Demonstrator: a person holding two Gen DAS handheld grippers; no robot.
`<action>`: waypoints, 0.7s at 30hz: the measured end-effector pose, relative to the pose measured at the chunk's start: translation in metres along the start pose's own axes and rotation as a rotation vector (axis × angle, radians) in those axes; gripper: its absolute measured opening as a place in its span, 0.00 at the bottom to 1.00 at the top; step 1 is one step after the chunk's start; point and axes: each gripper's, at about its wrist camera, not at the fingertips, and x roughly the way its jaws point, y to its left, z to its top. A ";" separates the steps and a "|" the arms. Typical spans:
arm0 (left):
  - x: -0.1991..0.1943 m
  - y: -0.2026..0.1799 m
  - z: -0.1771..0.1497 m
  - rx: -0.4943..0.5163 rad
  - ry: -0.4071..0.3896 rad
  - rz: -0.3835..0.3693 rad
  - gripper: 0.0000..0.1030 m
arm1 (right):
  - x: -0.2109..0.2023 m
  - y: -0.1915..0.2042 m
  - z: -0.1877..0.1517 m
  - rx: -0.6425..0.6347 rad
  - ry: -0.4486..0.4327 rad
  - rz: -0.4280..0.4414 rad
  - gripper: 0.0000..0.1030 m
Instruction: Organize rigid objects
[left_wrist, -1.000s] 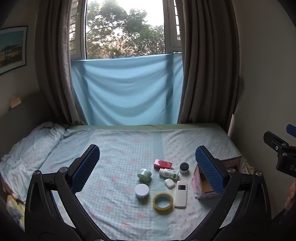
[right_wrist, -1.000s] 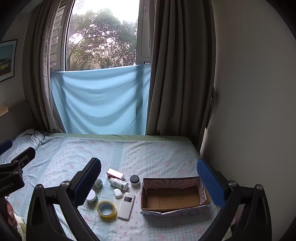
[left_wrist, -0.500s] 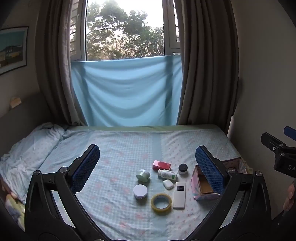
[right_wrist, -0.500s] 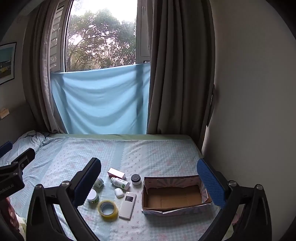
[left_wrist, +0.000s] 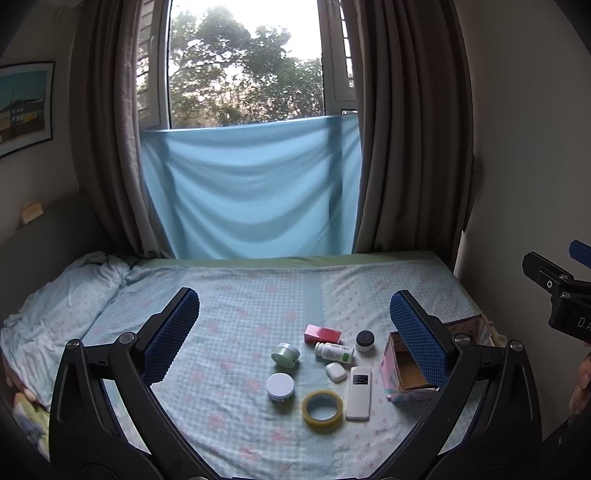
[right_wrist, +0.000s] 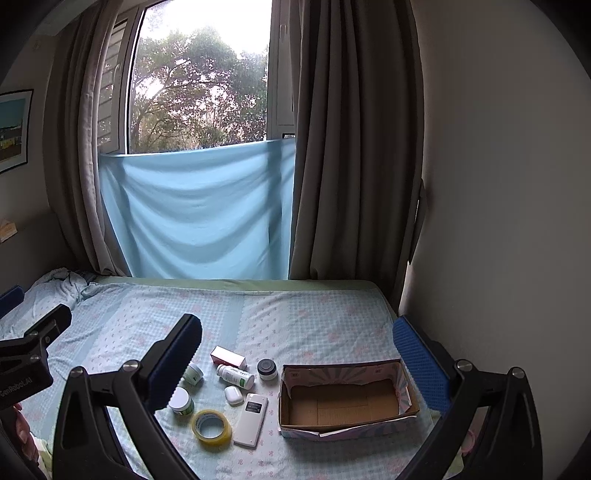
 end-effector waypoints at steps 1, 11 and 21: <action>-0.001 -0.001 -0.001 0.000 -0.002 -0.002 1.00 | 0.000 -0.001 0.000 0.002 0.000 0.001 1.00; -0.002 -0.002 -0.001 0.005 0.000 -0.001 1.00 | 0.002 -0.002 0.001 -0.001 -0.016 0.013 1.00; -0.002 -0.002 0.000 0.002 0.000 0.003 1.00 | 0.001 -0.001 -0.002 -0.012 -0.029 0.030 1.00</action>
